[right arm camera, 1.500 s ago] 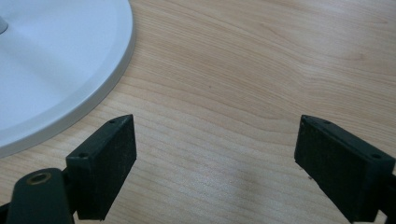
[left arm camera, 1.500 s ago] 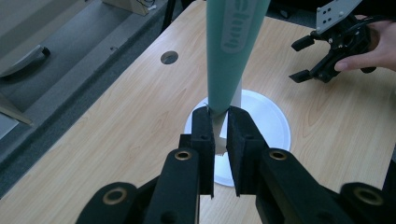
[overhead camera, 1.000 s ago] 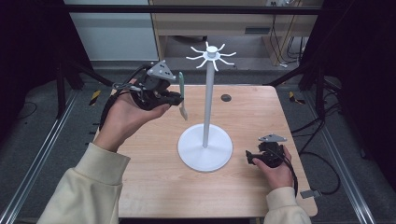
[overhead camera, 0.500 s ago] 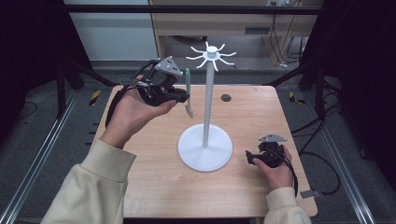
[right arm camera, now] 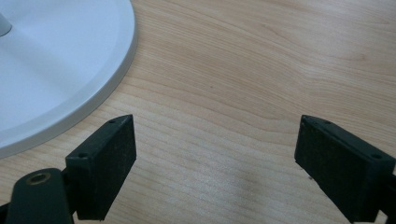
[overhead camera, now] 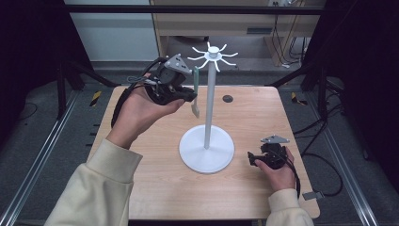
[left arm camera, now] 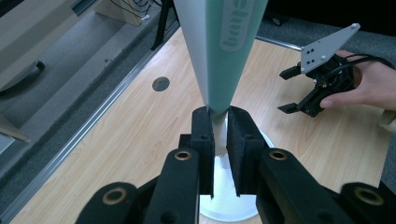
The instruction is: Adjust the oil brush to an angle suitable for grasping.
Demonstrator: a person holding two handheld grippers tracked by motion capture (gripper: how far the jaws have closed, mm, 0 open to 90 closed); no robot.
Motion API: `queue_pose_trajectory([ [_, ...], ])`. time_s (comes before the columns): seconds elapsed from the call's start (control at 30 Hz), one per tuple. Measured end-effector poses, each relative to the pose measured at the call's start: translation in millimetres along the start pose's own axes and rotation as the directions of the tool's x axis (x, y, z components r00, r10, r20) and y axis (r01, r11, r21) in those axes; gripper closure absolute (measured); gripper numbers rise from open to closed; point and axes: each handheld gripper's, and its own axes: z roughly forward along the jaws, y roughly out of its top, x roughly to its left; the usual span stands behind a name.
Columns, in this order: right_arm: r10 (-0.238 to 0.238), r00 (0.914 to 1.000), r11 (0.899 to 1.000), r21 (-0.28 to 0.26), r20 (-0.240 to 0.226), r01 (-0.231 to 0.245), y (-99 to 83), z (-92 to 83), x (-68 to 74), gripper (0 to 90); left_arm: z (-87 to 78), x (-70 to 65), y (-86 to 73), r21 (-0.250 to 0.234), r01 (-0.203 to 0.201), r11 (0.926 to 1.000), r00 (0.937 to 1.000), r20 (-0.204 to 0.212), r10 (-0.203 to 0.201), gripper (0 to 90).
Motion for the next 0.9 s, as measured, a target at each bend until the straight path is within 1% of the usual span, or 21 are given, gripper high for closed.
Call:
queue_pose_trajectory([
  [0.2, 0.001, 1.0000, 1.000, -0.001, 0.000, -0.001, 0.0, 0.4, -0.2, 13.2, -0.8, 1.6, 0.6, -0.003, 0.008, 1.0000, 1.0000, -0.003, -0.008, 81.4],
  [0.37, -0.002, 1.0000, 1.000, 0.000, -0.001, 0.002, 0.0, 0.3, -0.2, 13.2, -0.5, 0.1, 3.0, 0.004, 0.005, 1.0000, 1.0000, 0.000, -0.005, 81.4],
  [0.47, -0.004, 1.0000, 1.000, -0.002, 0.001, 0.004, -0.1, 0.2, -0.7, 13.2, 0.1, -0.4, 4.0, 0.001, 0.007, 1.0000, 1.0000, -0.001, -0.007, 81.4],
  [0.5, 0.002, 1.0000, 1.000, -0.002, 0.000, -0.002, -0.1, 0.3, -0.3, 13.2, 0.1, -0.7, 4.5, 0.003, 0.006, 1.0000, 1.0000, -0.002, -0.006, 81.4],
  [0.9, 0.002, 1.0000, 1.000, -0.001, 0.001, -0.002, -0.1, 0.1, -0.6, 13.2, 0.8, -3.6, 7.1, 0.007, 0.006, 1.0000, 1.0000, -0.003, -0.006, 81.4],
])
